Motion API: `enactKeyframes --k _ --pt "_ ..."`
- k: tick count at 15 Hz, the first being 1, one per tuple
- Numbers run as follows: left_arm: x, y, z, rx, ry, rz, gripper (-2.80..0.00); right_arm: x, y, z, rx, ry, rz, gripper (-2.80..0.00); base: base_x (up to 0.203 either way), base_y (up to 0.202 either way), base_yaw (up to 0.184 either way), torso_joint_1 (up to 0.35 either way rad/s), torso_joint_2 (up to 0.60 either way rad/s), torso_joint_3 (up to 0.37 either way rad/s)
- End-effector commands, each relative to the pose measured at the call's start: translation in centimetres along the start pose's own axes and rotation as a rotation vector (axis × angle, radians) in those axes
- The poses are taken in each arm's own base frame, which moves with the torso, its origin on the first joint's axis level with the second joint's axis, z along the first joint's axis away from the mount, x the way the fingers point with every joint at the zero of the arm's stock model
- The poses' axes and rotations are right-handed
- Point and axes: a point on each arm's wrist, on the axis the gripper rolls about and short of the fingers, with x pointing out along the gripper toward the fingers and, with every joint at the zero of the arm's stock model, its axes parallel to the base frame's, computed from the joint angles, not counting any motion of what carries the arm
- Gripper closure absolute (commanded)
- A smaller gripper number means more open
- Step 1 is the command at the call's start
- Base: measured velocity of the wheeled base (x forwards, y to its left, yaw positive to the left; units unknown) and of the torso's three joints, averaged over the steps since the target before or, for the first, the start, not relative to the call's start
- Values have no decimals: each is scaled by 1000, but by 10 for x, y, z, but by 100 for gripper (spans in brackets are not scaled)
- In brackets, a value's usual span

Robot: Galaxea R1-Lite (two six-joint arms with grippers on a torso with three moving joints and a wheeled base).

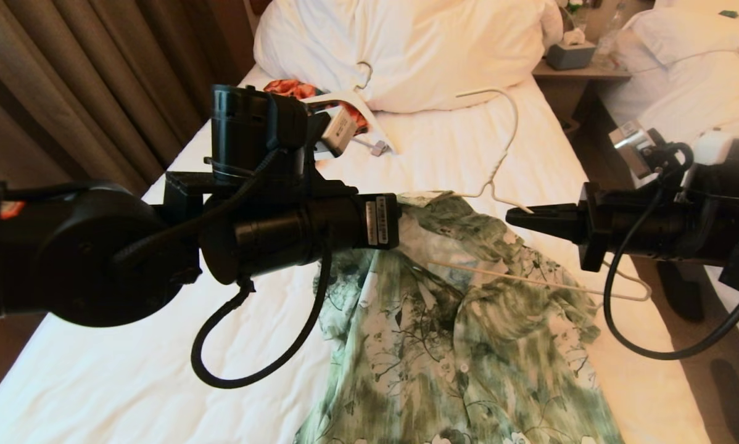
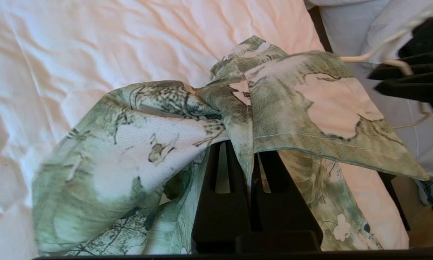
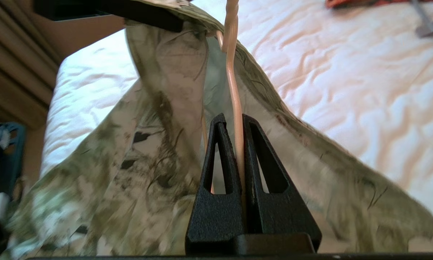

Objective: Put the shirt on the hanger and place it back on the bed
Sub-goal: Hook one side of the shirt onto the hanger

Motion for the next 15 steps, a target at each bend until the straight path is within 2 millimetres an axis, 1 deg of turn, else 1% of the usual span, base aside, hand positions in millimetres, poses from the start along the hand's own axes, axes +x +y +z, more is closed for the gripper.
enactKeyframes --k 1,3,6,7,10,15 --pt "-6 -2 10 -4 -23 -5 0 20 -1 -9 -3 -9 12 0 0 0 0 0 0 0" --pt "-12 -4 14 -3 -28 -14 0 39 3 -3 -10 -63 -8 0 0 0 0 0 0 0" --pt "-21 -15 17 3 -41 -51 0 67 12 3 -21 -141 -61 0 0 0 0 0 0 0" --pt "-23 -20 18 5 -46 -66 0 71 16 4 -23 -149 -55 0 0 0 0 0 0 0" --pt "-27 -29 22 9 -63 -91 0 72 20 9 -45 -161 -46 0 0 0 0 0 0 0" --pt "-34 -47 17 24 -62 -110 0 74 23 10 -61 -163 -38 0 0 0 0 0 0 0"
